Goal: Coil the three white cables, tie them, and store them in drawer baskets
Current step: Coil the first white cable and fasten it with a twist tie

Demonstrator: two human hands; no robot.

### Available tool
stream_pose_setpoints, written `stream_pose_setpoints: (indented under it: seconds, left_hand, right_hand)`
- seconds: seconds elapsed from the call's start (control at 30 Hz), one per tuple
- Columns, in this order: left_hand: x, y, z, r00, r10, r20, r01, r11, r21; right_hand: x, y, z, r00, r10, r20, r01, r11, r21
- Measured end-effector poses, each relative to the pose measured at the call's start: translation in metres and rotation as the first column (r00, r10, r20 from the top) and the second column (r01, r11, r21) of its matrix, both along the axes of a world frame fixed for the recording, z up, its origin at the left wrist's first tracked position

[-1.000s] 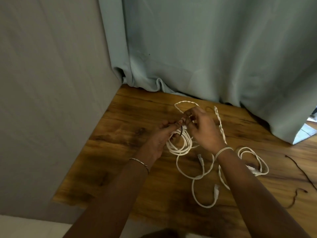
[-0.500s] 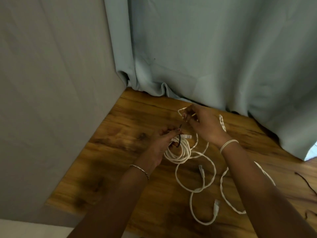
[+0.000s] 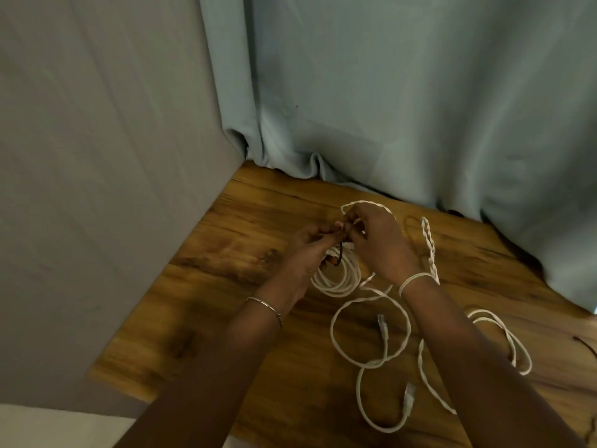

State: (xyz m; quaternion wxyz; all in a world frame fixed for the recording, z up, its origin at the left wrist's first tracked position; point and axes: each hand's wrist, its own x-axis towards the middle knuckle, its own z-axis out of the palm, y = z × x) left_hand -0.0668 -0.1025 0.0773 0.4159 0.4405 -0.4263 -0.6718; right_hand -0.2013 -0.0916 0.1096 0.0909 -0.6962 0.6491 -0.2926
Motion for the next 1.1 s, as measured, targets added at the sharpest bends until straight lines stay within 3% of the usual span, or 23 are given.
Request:
stream_pose_setpoints:
  seconds: [0.37, 1.1]
  left_hand:
    - [-0.003, 0.005, -0.011, 0.997, 0.019, 0.069, -0.020, 1.000, 0.010]
    - [-0.007, 0.011, 0.002, 0.997, -0.075, 0.009, 0.075, 0.997, 0.008]
  right_hand:
    - [-0.015, -0.013, -0.001, 0.998, -0.049, 0.046, 0.056, 0.985, -0.162]
    - [-0.035, -0.035, -0.018, 0.993, -0.066, 0.094, 0.075, 0.993, -0.095]
